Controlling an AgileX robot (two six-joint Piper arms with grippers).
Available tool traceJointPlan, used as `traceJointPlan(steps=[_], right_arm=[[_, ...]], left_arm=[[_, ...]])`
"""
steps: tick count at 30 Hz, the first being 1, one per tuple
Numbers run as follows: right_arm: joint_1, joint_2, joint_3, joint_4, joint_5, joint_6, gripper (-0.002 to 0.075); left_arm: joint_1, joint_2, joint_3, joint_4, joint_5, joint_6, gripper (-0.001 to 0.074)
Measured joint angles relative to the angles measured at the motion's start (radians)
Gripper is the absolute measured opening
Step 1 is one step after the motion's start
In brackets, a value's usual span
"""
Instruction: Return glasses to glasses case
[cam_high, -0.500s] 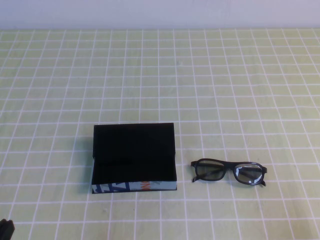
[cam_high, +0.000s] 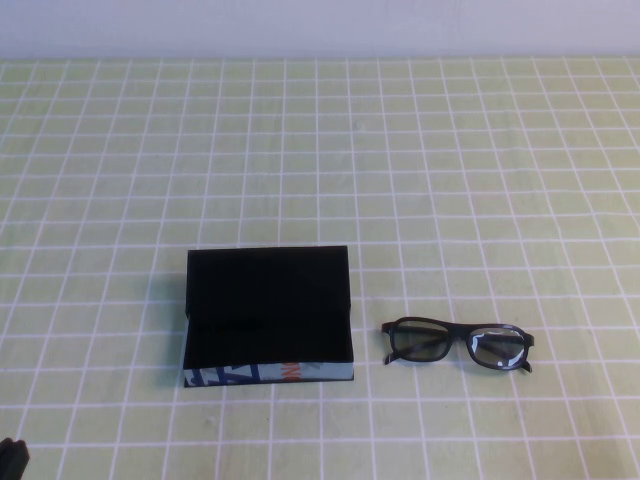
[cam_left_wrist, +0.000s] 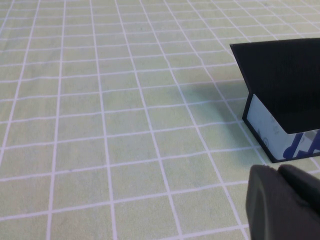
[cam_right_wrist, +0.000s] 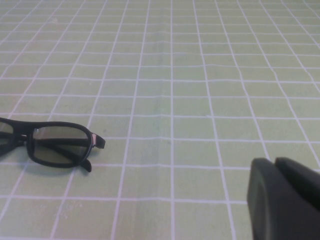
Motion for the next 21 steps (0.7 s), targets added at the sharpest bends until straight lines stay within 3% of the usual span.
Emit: traceJointPlan(steps=[21], right_arm=[[0.000, 0.000, 0.000, 0.000, 0.000, 0.000, -0.0018]], left_arm=[[0.000, 0.000, 0.000, 0.015, -0.004, 0.000, -0.0003]])
